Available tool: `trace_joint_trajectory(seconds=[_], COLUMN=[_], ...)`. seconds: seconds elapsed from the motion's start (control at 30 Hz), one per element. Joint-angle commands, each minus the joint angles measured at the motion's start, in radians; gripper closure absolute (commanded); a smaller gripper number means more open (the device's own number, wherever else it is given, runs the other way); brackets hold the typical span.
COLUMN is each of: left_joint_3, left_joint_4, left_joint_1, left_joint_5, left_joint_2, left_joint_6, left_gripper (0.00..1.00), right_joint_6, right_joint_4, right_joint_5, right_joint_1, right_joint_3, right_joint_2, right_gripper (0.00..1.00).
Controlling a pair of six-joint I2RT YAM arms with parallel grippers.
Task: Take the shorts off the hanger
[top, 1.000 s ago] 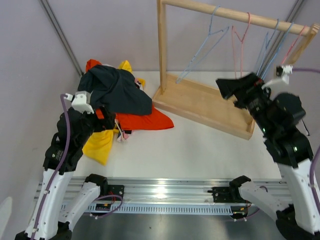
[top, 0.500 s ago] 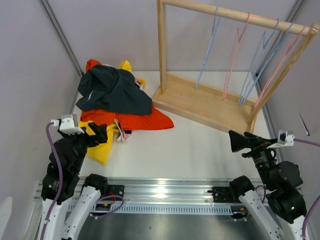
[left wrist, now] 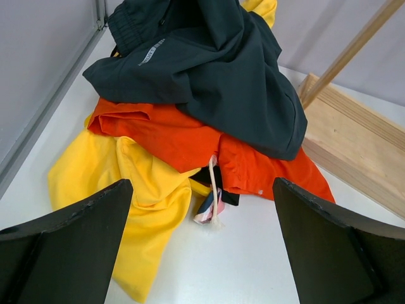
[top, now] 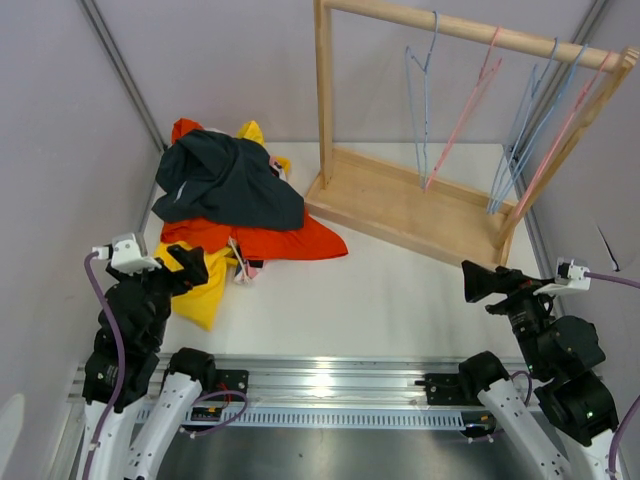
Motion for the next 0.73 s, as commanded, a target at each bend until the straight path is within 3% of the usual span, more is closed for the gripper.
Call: trace_joint_trajectory(seconds=[0.0, 0.7], left_joint_3=[-0.001, 0.011], left_joint_4=[0.011, 0.008], left_joint_1=[0.01, 0.016], left_joint_5=[-0.015, -0.008], left_joint_2=[0.028, 0.086], left_joint_6=[-0.013, -0.001], left_gripper=[0.01, 0.01], right_joint_6=[-0.041, -0.056], right_joint_4=[-0.015, -0.003], right_joint_5=[0.055, 0.003], right_joint_1=[0.007, 0.003], right_joint_3=[-0.002, -0.013], right_joint_2=[-0.014, 0.012], right_gripper=[0.01, 0.0])
